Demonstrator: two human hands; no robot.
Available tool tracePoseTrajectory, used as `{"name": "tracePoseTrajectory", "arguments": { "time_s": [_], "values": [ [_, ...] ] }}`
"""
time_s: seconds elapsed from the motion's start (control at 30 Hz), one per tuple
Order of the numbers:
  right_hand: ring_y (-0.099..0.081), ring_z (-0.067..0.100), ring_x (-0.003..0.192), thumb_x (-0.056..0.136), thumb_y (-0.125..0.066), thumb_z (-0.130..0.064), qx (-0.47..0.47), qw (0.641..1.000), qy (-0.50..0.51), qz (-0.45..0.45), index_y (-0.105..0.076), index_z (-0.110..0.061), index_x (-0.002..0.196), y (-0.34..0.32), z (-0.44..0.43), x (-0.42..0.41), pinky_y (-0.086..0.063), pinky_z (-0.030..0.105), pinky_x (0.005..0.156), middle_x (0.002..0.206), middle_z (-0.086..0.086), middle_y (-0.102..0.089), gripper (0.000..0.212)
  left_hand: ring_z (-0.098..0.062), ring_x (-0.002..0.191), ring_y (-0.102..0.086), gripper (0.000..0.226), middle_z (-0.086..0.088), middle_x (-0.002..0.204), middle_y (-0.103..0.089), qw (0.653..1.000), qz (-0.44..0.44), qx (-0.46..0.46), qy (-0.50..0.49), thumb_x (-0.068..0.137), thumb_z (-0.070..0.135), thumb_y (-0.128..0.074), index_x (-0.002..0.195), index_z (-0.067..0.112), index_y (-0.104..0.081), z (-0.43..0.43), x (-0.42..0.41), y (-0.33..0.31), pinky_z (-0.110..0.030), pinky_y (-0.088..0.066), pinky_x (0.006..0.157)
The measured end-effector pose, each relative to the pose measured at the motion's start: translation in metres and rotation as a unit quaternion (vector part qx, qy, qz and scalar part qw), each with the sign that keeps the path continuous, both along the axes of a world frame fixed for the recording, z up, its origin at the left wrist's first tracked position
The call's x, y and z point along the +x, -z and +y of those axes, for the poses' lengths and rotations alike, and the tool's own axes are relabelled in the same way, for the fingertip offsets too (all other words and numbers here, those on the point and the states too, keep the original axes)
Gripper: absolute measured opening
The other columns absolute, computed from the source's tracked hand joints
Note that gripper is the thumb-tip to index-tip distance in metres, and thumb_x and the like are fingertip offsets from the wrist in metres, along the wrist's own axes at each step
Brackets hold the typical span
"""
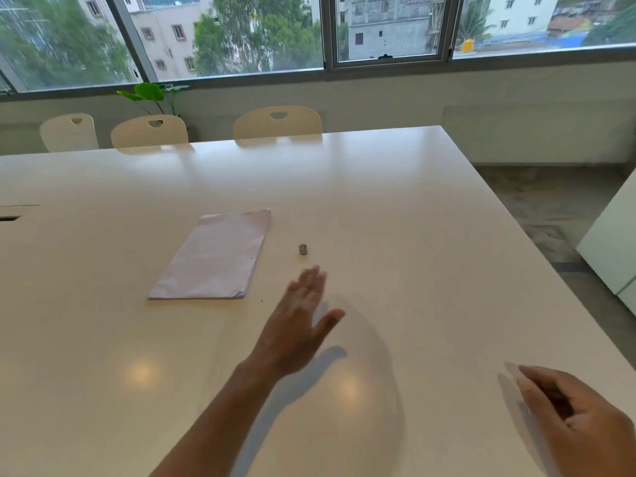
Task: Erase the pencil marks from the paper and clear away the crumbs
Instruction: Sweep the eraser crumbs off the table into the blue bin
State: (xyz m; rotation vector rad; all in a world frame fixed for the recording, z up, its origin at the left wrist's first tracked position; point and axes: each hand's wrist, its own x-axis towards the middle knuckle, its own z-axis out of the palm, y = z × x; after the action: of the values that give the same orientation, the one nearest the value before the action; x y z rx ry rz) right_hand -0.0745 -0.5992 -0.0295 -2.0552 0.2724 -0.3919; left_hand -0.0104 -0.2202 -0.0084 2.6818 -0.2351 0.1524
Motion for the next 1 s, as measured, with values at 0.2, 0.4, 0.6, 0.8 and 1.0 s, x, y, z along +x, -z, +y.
{"name": "tracePoseTrajectory", "arguments": {
  "time_s": [0.2,0.4,0.6,0.8,1.0],
  "values": [
    [-0.071,0.007,0.08,0.084,-0.083,-0.01,-0.003,1.0,0.001,-0.013,-0.079,-0.03,0.085,-0.003,0.007,0.002,-0.051,0.013,0.073,0.085,-0.02,-0.076,0.021,-0.028,0.164,0.004,0.142,-0.019,0.176,0.001,0.977,0.107,0.102,-0.157,0.063,0.098,0.026,0.168,0.008,-0.007,0.038,-0.002,0.01,-0.041,0.002,0.132],
    [-0.07,0.008,0.079,0.083,-0.084,-0.009,-0.024,1.0,0.011,-0.01,-0.079,-0.032,0.087,-0.006,0.013,0.0,-0.051,0.014,0.073,0.088,-0.02,-0.075,0.024,-0.032,0.162,0.012,0.12,-0.026,0.173,0.009,0.973,0.122,0.158,-0.118,0.08,0.092,0.007,0.169,0.011,-0.003,-0.008,-0.009,0.017,-0.043,0.011,0.13],
    [-0.07,0.005,0.08,0.082,-0.083,-0.009,-0.038,0.999,0.024,0.006,-0.077,-0.035,0.088,-0.008,0.014,-0.001,-0.051,0.013,0.076,0.088,-0.022,-0.075,0.027,-0.008,0.16,0.017,0.096,0.002,0.174,0.014,0.994,0.068,0.036,0.079,0.098,0.082,-0.018,0.169,0.018,-0.004,-0.033,-0.005,0.005,-0.031,0.007,0.131],
    [-0.071,0.006,0.08,0.081,-0.085,-0.01,-0.038,0.999,0.024,0.005,-0.079,-0.031,0.088,-0.013,0.016,-0.003,-0.052,0.015,0.075,0.087,-0.02,-0.075,0.023,-0.022,0.163,0.008,0.133,-0.011,0.176,0.004,0.989,0.065,0.092,-0.095,0.071,0.096,0.02,0.168,0.008,-0.007,0.025,0.018,-0.001,-0.037,0.006,0.131],
    [-0.069,0.008,0.078,0.081,-0.085,-0.006,-0.04,0.999,0.03,0.005,-0.079,-0.03,0.086,-0.015,0.021,-0.003,-0.049,0.006,0.07,0.089,-0.019,-0.075,0.026,-0.022,0.163,0.009,0.136,-0.013,0.176,0.005,0.982,0.107,0.15,-0.045,0.069,0.094,0.024,0.167,0.005,-0.003,0.01,0.017,0.013,-0.043,0.006,0.132]
  ]
}}
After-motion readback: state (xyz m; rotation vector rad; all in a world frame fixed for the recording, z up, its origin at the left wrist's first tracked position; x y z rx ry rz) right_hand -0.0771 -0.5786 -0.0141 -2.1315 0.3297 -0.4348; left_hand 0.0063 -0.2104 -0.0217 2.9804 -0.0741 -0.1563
